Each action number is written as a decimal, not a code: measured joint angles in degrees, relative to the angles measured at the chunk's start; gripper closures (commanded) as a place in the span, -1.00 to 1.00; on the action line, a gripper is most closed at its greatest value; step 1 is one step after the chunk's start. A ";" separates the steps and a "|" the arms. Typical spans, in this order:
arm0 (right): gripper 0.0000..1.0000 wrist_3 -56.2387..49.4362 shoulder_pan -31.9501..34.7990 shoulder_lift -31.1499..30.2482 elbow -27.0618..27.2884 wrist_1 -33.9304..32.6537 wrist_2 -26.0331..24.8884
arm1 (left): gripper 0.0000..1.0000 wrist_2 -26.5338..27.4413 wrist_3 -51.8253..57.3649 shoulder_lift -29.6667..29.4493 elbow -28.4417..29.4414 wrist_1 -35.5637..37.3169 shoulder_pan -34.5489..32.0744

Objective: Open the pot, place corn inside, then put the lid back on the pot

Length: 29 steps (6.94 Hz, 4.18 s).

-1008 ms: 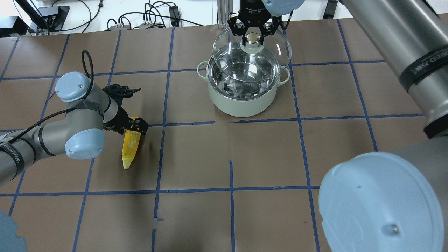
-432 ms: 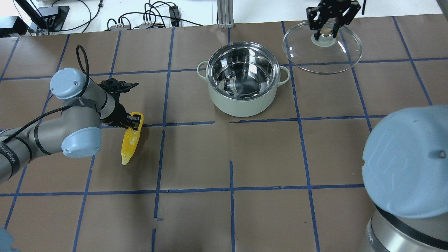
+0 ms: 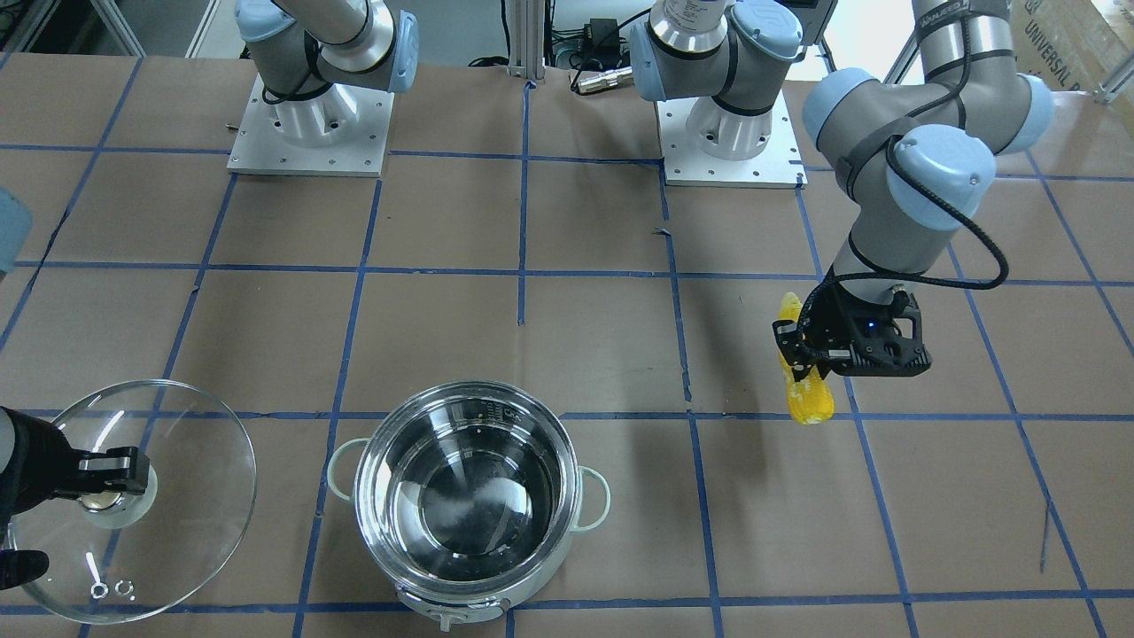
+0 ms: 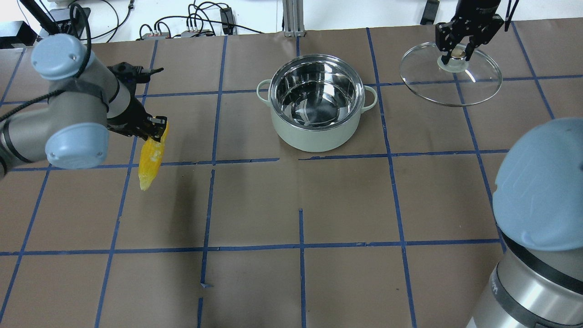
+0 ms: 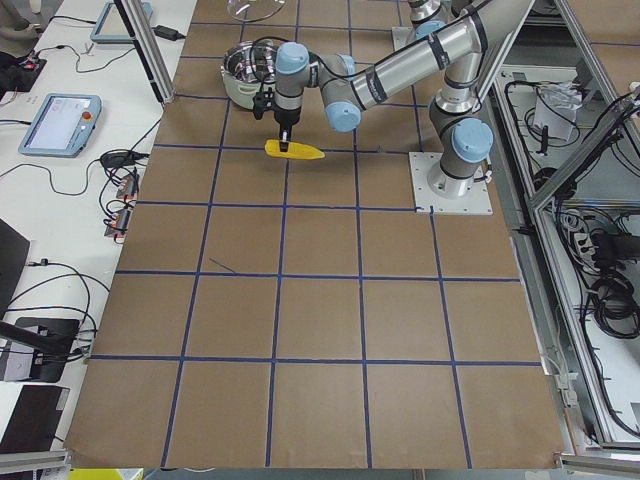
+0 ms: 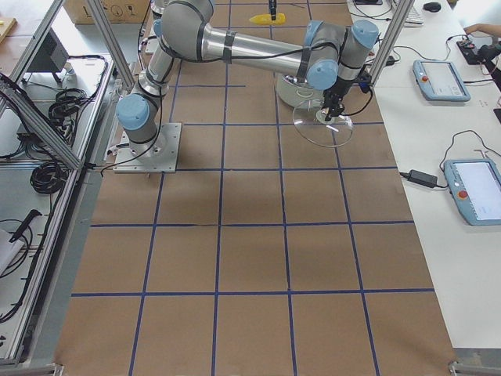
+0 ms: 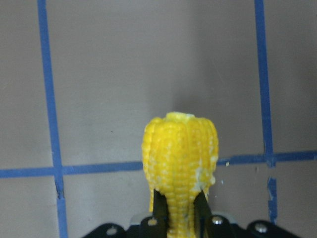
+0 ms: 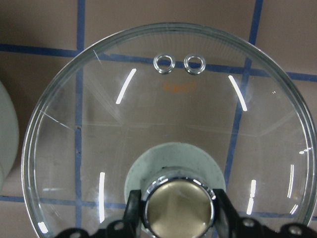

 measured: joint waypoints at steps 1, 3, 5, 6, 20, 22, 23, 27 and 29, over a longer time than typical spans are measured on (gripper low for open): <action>0.40 -0.72 -0.53 -0.06 1.38 -1.07 -0.12 | 0.87 0.27 -4.77 0.01 5.48 -6.32 -2.80; 0.40 -1.31 -1.16 -0.08 2.31 -1.85 -0.19 | 0.88 0.36 -15.82 -2.45 14.63 -13.20 -10.58; 0.40 -1.44 -1.44 -0.09 2.41 -1.94 -0.23 | 0.87 0.18 -24.83 -8.56 22.96 -14.69 -18.36; 0.40 -1.49 -1.47 -0.09 2.42 -1.95 -0.26 | 0.87 0.02 -27.91 -12.73 27.69 -14.87 -21.58; 0.40 -0.65 -1.00 -1.53 1.70 -2.13 0.09 | -0.98 -0.33 -20.65 -23.17 41.12 -24.40 -22.59; 0.44 2.84 1.21 -4.30 1.87 -1.62 0.61 | -0.99 -0.23 -16.03 -11.72 30.39 -25.01 -16.91; 0.46 6.50 4.14 -5.71 1.91 -1.59 0.84 | -0.99 0.02 -15.46 -7.14 27.94 -27.30 -15.26; 0.47 29.10 19.62 -4.09 1.77 -7.05 1.70 | -1.00 -0.01 -9.66 0.02 26.04 -33.03 -12.29; 0.49 36.13 23.57 -2.14 1.92 -10.41 1.73 | -1.00 -0.12 -9.23 0.61 25.82 -33.32 -11.98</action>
